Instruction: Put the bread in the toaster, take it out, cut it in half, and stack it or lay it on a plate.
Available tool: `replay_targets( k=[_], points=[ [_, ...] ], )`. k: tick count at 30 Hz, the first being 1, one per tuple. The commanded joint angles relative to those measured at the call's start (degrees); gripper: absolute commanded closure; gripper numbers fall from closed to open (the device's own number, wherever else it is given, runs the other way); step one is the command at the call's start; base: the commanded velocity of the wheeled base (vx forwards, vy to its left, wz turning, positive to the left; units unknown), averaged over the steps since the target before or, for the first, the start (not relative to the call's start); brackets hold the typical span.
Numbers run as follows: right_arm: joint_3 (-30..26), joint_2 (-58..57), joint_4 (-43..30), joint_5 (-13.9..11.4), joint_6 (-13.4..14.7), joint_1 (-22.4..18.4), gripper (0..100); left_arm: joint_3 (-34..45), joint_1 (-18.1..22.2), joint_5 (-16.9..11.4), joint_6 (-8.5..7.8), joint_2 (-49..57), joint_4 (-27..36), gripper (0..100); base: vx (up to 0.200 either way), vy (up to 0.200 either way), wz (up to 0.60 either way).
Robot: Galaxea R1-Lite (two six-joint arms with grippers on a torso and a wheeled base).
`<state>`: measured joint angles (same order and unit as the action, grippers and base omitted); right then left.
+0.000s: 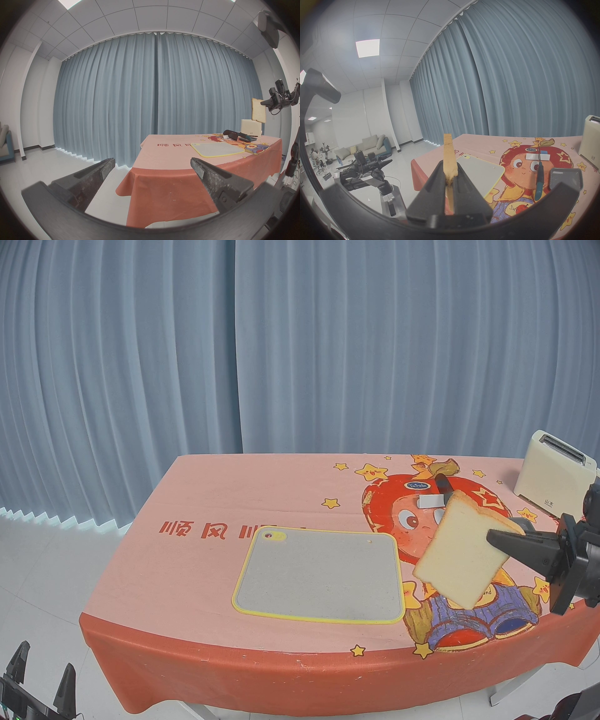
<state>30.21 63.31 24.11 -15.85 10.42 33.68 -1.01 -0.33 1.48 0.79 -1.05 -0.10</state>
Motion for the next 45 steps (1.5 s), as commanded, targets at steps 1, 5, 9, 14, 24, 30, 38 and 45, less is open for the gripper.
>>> replay_targets(
  k=[1, 5, 9, 14, 24, 30, 38, 45],
  points=[
    [0.03, 0.06, 0.06, 0.03, 0.12, 0.07, 100, 1.01, -0.02, 0.02, 0.0, -0.01, 0.01, 0, 0.0, 0.0, 0.0],
    [0.03, -0.02, 0.06, 0.03, 0.48, 0.51, 100, 1.01, 0.07, 0.02, 0.0, -0.01, -0.08, 0, 0.0, 0.0, 0.0],
    [0.03, 0.24, 0.06, 0.12, 1.0, 1.21, 100, 1.01, 0.07, 0.02, 0.0, -0.01, -0.08, 0, 0.0, 0.0, 0.0],
    [0.11, 0.24, 0.06, 0.12, 1.09, 1.3, 100, 1.01, -0.02, 0.02, 0.0, -0.01, 0.01, 0, 0.0, 0.0, 0.0],
    [0.9, 2.08, 3.31, 0.12, 7.59, 2.7, 100, 1.01, -0.02, 0.02, 0.0, -0.01, 0.01, 0, 0.0, 0.0, 0.0],
    [-1.2, 6.22, 12.54, 0.55, 13.22, 6.22, 100, 1.01, -0.02, 0.02, 0.0, -0.01, 0.01, 0, 0.0, 0.0, 0.0],
    [-1.64, 10.43, 20.18, 1.79, 16.12, 7.1, 100, 1.01, -0.02, 0.02, 0.0, -0.01, 0.01, 0, 0.0, 0.0, 0.0],
    [-1.64, 10.96, 21.41, 2.4, 16.47, 9.12, 100, 1.01, 0.07, 0.02, 0.0, -0.01, 0.01, 0, 0.0, 0.0, 0.0]
  ],
)
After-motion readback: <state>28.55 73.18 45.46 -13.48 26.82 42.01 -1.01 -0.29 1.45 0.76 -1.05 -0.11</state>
